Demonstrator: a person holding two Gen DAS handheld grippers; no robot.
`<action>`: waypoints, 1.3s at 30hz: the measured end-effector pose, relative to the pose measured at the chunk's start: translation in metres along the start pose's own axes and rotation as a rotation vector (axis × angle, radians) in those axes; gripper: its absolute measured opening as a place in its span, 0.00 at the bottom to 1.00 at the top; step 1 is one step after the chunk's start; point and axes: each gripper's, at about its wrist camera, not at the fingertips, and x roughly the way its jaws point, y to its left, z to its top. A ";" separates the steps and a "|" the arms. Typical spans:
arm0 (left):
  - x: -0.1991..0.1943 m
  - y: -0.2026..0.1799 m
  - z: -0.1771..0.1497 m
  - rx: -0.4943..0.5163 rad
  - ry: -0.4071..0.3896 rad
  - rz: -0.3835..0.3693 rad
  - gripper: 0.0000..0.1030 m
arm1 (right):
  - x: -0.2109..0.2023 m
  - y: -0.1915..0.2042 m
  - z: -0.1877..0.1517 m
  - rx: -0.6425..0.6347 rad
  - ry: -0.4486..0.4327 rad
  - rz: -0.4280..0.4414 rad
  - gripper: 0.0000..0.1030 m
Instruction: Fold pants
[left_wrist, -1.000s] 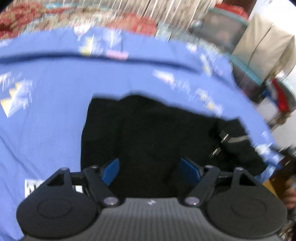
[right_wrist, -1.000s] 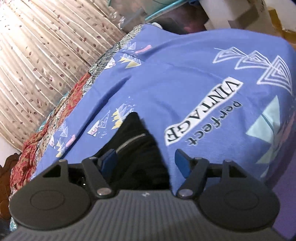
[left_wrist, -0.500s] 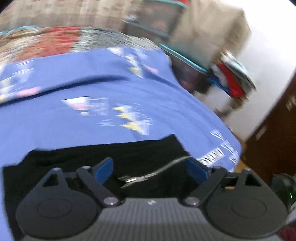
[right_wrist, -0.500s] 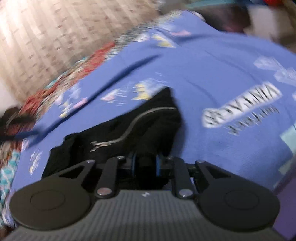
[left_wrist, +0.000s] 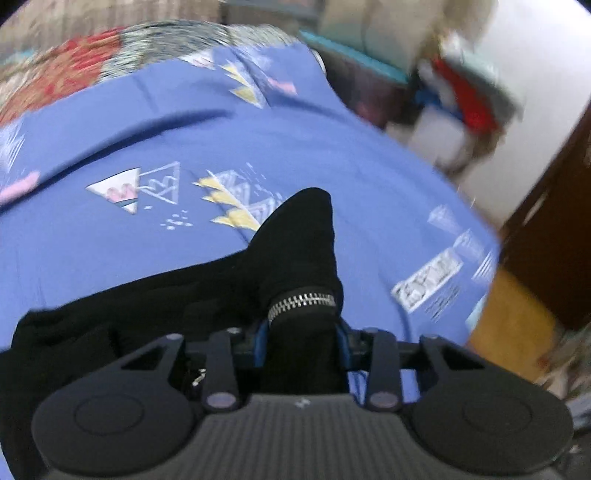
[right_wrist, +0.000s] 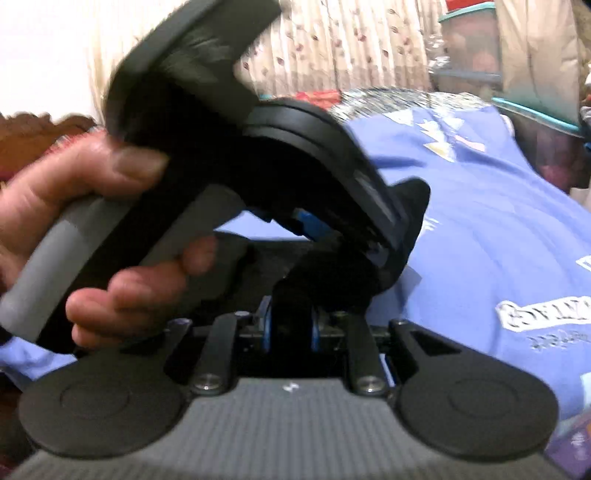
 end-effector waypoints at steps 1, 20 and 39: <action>-0.016 0.016 -0.004 -0.040 -0.027 -0.034 0.32 | -0.003 0.004 0.007 0.016 -0.013 0.047 0.21; -0.096 0.257 -0.164 -0.702 -0.157 0.080 0.54 | 0.112 0.161 0.008 -0.197 0.329 0.418 0.38; -0.100 0.210 -0.187 -0.612 -0.181 0.111 0.68 | 0.074 0.069 -0.001 0.001 0.313 0.107 0.52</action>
